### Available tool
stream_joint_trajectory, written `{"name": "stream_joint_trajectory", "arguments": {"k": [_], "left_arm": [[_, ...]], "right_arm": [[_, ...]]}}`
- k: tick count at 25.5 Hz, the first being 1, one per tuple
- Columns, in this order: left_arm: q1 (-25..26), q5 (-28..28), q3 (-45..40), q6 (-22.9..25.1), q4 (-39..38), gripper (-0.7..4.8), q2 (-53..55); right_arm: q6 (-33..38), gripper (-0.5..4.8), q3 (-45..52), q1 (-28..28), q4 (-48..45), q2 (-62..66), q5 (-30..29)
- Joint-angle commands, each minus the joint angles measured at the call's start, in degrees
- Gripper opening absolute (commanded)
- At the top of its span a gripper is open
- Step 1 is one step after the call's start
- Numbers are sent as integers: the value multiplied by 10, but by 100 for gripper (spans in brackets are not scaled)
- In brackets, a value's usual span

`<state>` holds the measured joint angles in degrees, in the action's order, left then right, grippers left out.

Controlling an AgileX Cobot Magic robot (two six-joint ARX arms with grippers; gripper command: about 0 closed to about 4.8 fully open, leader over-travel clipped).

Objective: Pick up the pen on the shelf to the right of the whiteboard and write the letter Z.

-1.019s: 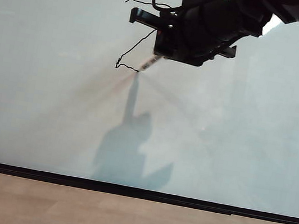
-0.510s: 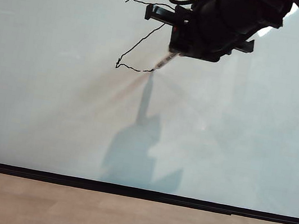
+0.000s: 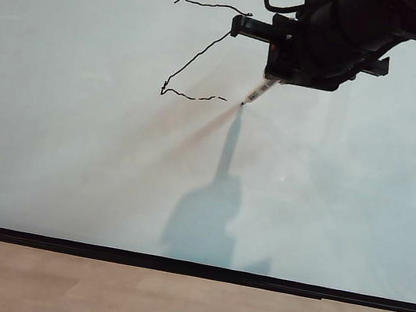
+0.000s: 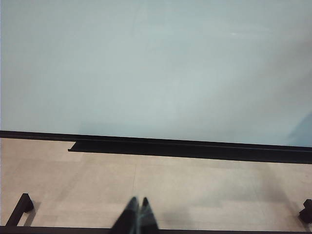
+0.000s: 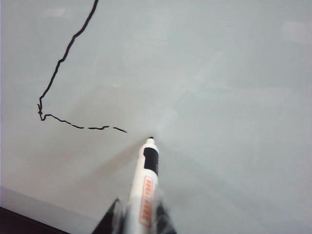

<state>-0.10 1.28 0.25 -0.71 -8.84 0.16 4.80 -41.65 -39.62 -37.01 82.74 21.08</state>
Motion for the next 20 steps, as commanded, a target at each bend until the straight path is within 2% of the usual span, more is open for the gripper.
{"name": "stream_joint_trajectory", "arguments": {"k": [1,20], "left_arm": [[0,0,1,3,3,-4,0],[0,0,1,3,3,-5,0]], "right_arm": [[-2,-6,-1,0,-9,-3,5],[-1,-6,-1,-5,-23,-2,-18]]}}
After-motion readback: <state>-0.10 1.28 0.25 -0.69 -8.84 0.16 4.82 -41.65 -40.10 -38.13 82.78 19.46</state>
